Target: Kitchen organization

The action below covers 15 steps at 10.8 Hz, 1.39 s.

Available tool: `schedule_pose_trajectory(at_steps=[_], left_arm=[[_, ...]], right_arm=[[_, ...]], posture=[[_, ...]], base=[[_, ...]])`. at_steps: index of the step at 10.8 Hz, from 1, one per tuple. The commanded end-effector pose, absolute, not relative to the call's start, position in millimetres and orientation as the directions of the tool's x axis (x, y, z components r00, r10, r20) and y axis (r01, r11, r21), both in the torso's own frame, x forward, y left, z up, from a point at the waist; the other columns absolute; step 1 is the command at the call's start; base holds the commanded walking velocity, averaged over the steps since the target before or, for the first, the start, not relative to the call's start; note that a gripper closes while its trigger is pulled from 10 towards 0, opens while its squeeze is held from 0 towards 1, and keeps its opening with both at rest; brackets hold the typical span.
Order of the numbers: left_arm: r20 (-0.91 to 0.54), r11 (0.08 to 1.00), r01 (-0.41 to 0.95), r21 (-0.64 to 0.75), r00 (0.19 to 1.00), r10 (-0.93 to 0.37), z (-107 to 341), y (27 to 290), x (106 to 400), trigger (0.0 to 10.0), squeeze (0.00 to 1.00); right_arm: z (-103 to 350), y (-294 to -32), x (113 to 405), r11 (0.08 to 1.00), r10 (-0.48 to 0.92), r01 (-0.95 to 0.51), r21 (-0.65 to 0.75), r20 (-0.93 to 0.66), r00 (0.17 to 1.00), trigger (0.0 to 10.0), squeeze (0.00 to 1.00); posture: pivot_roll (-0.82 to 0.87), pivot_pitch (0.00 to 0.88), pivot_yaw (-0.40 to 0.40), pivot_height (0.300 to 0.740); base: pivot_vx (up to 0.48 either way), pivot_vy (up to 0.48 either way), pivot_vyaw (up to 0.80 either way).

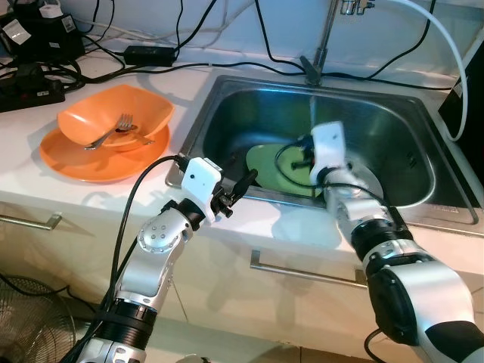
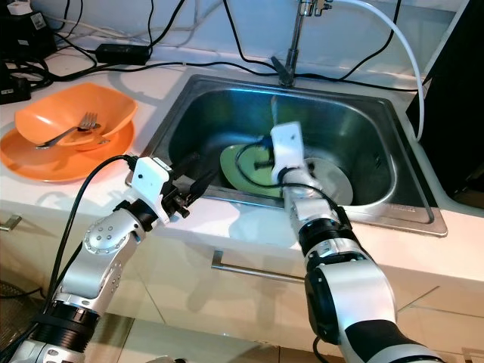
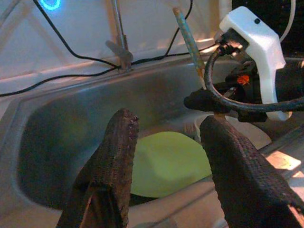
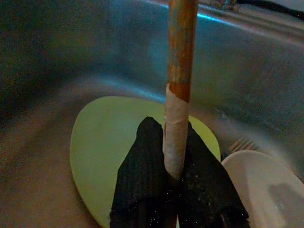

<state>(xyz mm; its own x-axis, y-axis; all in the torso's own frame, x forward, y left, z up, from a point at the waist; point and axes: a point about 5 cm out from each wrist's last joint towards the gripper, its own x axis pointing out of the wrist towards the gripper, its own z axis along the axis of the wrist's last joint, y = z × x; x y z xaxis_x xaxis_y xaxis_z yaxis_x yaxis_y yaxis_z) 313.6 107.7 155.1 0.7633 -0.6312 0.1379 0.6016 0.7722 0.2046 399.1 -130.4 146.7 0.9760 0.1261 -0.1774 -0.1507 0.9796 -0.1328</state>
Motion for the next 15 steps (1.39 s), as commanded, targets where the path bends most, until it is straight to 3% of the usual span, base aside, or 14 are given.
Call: schedule_pose_trajectory(at_steps=[1, 4, 5, 8, 9, 10, 12, 13, 14, 15], left_arm=[[0.061, 0.769, 0.614, 0.178, 0.773, -0.631, 138, 111, 310, 10.0, 0.00], [0.045, 0.765, 0.621, 0.171, 0.771, -0.636, 139, 111, 308, 10.0, 0.00], [0.042, 0.764, 0.622, 0.171, 0.770, -0.637, 139, 111, 308, 10.0, 0.00], [0.031, 0.764, 0.624, 0.165, 0.771, -0.636, 138, 111, 307, 10.0, 0.00], [0.028, 0.763, 0.625, 0.163, 0.770, -0.637, 138, 111, 307, 10.0, 0.00], [0.025, 0.762, 0.626, 0.162, 0.770, -0.638, 136, 111, 306, 10.0, 0.00], [0.018, 0.761, 0.629, 0.159, 0.769, -0.640, 135, 110, 306, 10.0, 0.00], [0.016, 0.760, 0.630, 0.159, 0.768, -0.640, 135, 110, 305, 10.0, 0.00], [0.016, 0.762, 0.627, 0.162, 0.770, -0.637, 135, 110, 305, 10.0, 0.00], [0.020, 0.767, 0.620, 0.166, 0.775, -0.631, 135, 110, 305, 10.0, 0.00]], right_arm=[[147, -131, 400, 0.979, 0.123, -0.151, -0.135, -0.199, 0.972, 10.0, 0.00], [140, -128, 398, 0.981, 0.130, -0.162, -0.106, -0.254, 0.958, 10.0, 0.00], [139, -127, 398, 0.981, 0.136, -0.167, -0.102, -0.260, 0.956, 10.0, 1.00], [138, -126, 397, 0.980, 0.135, -0.168, -0.109, -0.266, 0.955, 10.0, 1.00], [138, -126, 397, 0.979, 0.134, -0.169, -0.114, -0.267, 0.954, 10.0, 0.44], [138, -126, 397, 0.979, 0.133, -0.169, -0.117, -0.264, 0.955, 10.0, 0.00], [139, -126, 397, 0.979, 0.132, -0.167, -0.119, -0.253, 0.958, 10.0, 0.00], [143, -124, 398, 0.978, 0.146, -0.174, -0.111, -0.226, 0.963, 10.0, 0.45], [153, -121, 401, 0.977, 0.159, -0.177, -0.120, -0.146, 0.976, 10.0, 0.00], [176, -117, 403, 0.979, 0.179, -0.176, -0.105, 0.026, 0.983, 10.0, 0.00]], posture=[[0.18, 0.087, -0.036, 0.740], [0.18, 0.088, -0.035, 0.740], [0.18, 0.089, -0.036, 0.740], [0.18, 0.091, -0.036, 0.740], [0.18, 0.092, -0.036, 0.740], [0.18, 0.091, -0.036, 0.740], [0.18, 0.091, -0.037, 0.740], [0.18, 0.092, -0.037, 0.740], [0.18, 0.093, -0.037, 0.740], [0.18, 0.092, -0.036, 0.740]], base=[[0.000, 0.000, 0.00], [0.000, 0.000, 0.00], [0.000, 0.000, 0.00], [0.000, 0.000, 0.00], [0.000, 0.000, 0.00], [0.000, 0.000, 0.00], [0.000, 0.000, 0.00], [0.000, 0.000, 0.00], [0.000, 0.000, 0.00], [0.000, 0.000, 0.00]])
